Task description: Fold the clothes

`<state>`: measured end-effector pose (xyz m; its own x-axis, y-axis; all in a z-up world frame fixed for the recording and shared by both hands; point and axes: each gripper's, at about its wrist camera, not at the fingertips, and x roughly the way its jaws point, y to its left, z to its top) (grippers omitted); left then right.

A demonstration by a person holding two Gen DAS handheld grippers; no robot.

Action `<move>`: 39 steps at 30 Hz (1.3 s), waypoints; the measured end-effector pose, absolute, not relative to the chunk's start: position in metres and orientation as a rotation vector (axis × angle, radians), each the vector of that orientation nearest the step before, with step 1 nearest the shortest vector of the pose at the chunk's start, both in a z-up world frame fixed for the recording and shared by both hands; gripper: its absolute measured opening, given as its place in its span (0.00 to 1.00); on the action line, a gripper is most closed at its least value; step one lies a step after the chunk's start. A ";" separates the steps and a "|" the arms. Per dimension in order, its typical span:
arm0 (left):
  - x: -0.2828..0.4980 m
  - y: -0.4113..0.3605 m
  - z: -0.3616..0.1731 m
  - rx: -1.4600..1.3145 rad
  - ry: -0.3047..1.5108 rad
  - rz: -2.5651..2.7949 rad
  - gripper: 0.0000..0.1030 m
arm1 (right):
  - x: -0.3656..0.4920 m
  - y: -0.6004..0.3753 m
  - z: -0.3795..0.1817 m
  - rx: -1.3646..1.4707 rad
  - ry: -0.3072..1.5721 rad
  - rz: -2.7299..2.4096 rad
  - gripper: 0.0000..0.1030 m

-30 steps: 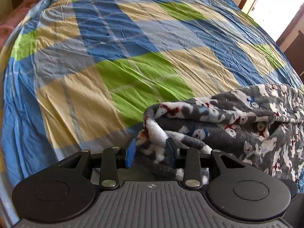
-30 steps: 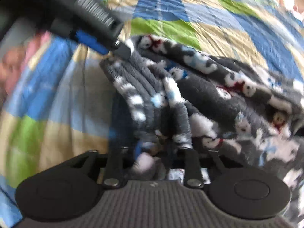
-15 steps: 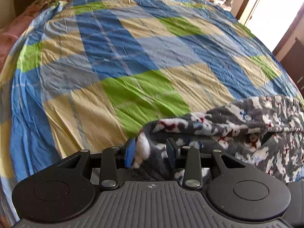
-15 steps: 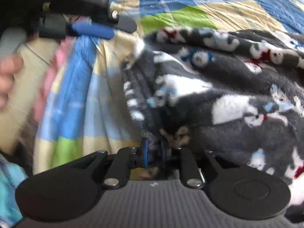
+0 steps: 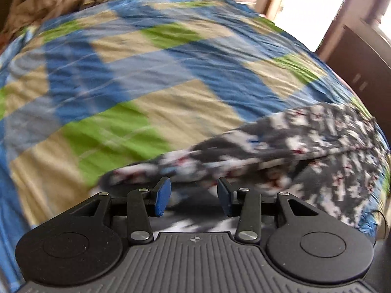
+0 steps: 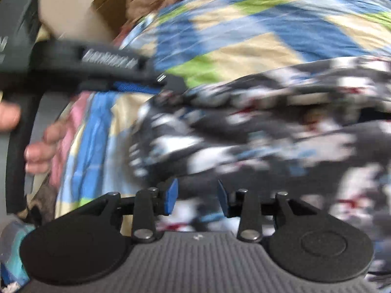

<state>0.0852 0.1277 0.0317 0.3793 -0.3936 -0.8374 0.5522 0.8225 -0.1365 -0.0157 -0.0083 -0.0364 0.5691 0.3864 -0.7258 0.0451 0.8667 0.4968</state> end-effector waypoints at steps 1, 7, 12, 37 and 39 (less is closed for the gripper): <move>0.081 0.113 0.032 0.186 1.012 -0.635 0.49 | -0.020 -0.029 -0.036 0.519 0.938 0.172 0.38; 0.049 0.020 0.029 0.260 0.969 -0.768 0.49 | -0.055 -0.144 -0.025 0.552 0.852 -0.060 0.38; 0.024 -0.073 0.019 0.315 0.956 -0.846 0.49 | -0.088 -0.258 -0.018 0.549 0.819 -0.262 0.38; -0.051 -0.352 -0.043 0.526 0.914 -1.105 0.75 | -0.157 -0.492 -0.044 0.610 0.824 -0.484 0.38; -0.054 -0.357 -0.047 0.537 0.908 -1.109 0.74 | -0.157 -0.497 -0.047 0.628 0.822 -0.466 0.38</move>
